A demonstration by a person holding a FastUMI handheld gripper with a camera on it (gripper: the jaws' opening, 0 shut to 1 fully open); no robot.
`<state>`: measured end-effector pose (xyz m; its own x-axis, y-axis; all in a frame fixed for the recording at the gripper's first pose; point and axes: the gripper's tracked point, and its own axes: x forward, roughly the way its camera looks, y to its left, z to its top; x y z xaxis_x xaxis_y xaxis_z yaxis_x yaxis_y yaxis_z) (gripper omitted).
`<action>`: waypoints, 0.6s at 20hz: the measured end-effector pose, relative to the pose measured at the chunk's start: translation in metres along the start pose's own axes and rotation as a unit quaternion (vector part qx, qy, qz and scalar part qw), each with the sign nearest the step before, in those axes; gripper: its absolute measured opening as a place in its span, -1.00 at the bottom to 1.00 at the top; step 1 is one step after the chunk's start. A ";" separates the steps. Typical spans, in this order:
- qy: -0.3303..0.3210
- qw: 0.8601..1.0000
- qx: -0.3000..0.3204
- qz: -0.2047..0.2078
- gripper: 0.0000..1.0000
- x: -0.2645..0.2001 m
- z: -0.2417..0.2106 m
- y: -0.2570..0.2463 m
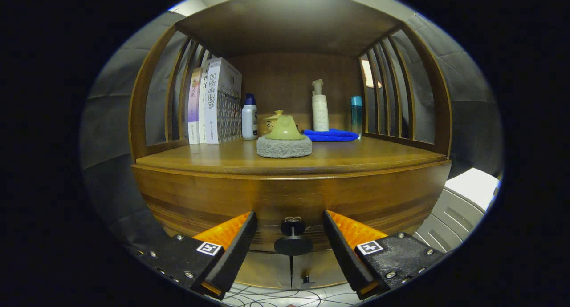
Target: Pull open the drawer, take out the items inside it, and place them on the countertop above the cabinet.
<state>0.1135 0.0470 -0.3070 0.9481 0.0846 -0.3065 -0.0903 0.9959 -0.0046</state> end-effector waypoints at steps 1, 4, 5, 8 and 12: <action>-0.001 1.000 0.000 0.010 0.87 -0.003 0.005 0.002; -0.010 1.000 0.000 0.021 0.88 -0.007 0.032 -0.013; -0.015 1.000 -0.003 0.019 0.88 -0.010 0.046 -0.019; -0.035 0.999 -0.015 0.001 0.88 -0.024 0.091 -0.052; -0.077 0.996 0.030 -0.014 0.88 -0.053 0.156 -0.079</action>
<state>0.1177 -0.0317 -0.1423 0.9861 0.0556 -0.1564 -0.0487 0.9977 0.0475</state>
